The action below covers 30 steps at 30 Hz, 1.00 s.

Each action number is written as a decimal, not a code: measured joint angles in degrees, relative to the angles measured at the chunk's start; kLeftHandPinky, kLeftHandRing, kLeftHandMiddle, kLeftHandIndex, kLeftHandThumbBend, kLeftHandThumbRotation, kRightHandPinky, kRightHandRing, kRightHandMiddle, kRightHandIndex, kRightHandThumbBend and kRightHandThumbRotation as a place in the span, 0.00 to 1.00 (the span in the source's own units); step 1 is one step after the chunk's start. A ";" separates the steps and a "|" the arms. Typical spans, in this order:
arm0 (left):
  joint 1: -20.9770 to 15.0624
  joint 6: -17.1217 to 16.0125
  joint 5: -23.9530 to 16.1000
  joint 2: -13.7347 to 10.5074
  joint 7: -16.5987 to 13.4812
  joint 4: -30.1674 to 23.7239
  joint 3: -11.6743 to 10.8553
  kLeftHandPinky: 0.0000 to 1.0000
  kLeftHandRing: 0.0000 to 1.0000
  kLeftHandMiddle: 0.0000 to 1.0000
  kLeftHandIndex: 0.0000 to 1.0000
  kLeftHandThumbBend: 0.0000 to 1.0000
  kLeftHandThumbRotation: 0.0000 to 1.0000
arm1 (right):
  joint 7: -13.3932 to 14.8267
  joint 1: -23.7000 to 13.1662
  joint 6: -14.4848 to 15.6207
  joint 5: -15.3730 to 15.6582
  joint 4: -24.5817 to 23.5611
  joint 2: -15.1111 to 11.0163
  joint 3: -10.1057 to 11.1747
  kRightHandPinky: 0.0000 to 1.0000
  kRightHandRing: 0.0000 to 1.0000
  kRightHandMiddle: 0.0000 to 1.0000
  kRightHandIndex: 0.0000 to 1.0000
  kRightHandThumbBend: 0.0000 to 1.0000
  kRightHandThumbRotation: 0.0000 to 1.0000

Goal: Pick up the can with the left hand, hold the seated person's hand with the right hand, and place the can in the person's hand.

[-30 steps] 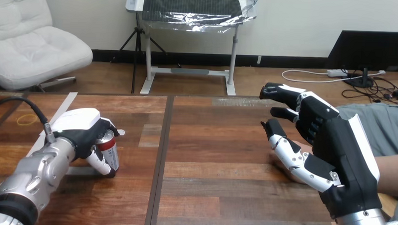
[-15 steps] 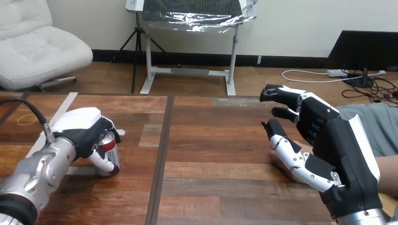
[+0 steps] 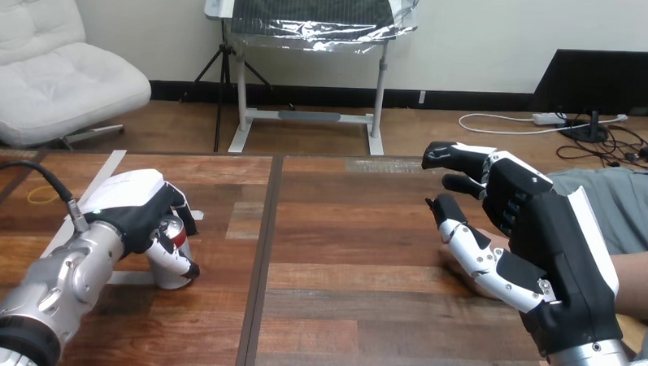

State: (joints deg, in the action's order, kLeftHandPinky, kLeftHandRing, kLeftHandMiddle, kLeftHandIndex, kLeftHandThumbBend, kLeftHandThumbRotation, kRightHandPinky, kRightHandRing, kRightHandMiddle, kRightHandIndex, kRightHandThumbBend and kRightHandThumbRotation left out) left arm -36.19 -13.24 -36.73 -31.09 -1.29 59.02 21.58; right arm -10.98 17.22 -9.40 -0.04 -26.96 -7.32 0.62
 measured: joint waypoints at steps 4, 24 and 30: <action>0.01 0.00 0.02 0.00 0.00 0.00 0.00 0.41 0.46 0.52 0.54 0.67 0.00 | 0.00 0.00 0.00 0.03 0.00 0.00 0.00 0.79 0.83 0.78 0.64 0.35 0.00; 0.14 -0.89 0.30 -0.01 -0.67 0.00 -0.02 0.41 0.46 0.52 0.54 0.69 0.00 | -0.01 0.00 -0.03 0.30 0.00 -0.22 0.00 0.80 0.83 0.76 0.63 0.35 0.00; 0.14 -1.46 0.30 -0.01 -1.09 0.00 -0.02 0.41 0.46 0.52 0.54 0.68 0.00 | -0.01 0.00 -0.04 0.32 0.00 -0.34 0.00 0.80 0.83 0.75 0.62 0.36 0.00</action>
State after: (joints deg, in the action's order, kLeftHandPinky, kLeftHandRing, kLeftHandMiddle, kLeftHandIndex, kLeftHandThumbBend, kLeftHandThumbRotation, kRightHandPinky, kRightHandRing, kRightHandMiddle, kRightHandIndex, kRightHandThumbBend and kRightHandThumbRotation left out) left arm -36.05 -14.69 -36.42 -31.10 -2.38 59.02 21.56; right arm -10.99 17.22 -9.44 0.28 -26.96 -7.66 0.62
